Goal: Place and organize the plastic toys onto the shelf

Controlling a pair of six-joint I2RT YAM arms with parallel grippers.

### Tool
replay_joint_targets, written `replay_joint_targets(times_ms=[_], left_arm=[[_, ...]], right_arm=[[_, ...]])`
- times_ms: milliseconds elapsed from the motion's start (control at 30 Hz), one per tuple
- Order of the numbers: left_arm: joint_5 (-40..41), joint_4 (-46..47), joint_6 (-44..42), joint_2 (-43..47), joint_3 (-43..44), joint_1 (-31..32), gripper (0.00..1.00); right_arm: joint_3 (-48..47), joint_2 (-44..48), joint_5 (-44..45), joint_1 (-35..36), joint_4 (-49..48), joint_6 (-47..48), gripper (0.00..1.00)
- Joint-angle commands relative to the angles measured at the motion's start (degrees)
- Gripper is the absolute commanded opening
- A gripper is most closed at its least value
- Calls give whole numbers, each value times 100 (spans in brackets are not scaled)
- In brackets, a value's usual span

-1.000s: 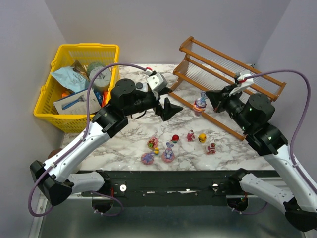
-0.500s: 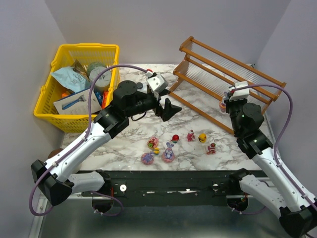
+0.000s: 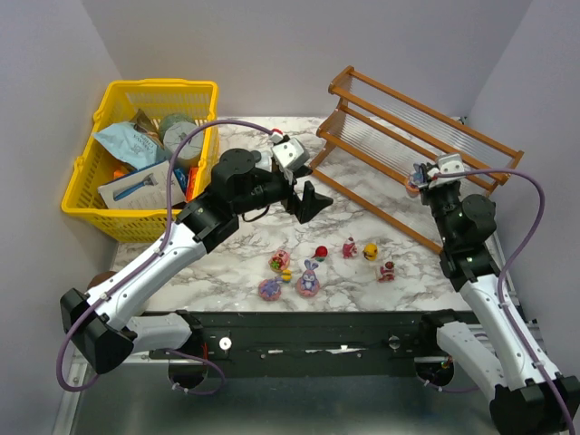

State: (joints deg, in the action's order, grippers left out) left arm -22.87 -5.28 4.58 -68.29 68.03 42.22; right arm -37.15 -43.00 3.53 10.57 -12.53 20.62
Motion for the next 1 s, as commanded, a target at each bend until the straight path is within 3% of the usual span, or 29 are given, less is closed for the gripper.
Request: replay_joint_targets(times_ms=[0,467,800,967], left_arm=[[-42,80,52,-87,-36,-29,99],[-305,-263,394,-369,246,-249,99],[-323,-395,473,-501,466,-372,99],[-385,-386,500,-562,474,-399,99]], right_arm=[[-231,-531,-1178,-20,-819,30,1],[-882,-2509,-2330,-336,-2841,-216,1],[-267,-2924,-1962,-345,-4536,-471,1],[-39,-2951,-1514,-345,-4819,-550,1]])
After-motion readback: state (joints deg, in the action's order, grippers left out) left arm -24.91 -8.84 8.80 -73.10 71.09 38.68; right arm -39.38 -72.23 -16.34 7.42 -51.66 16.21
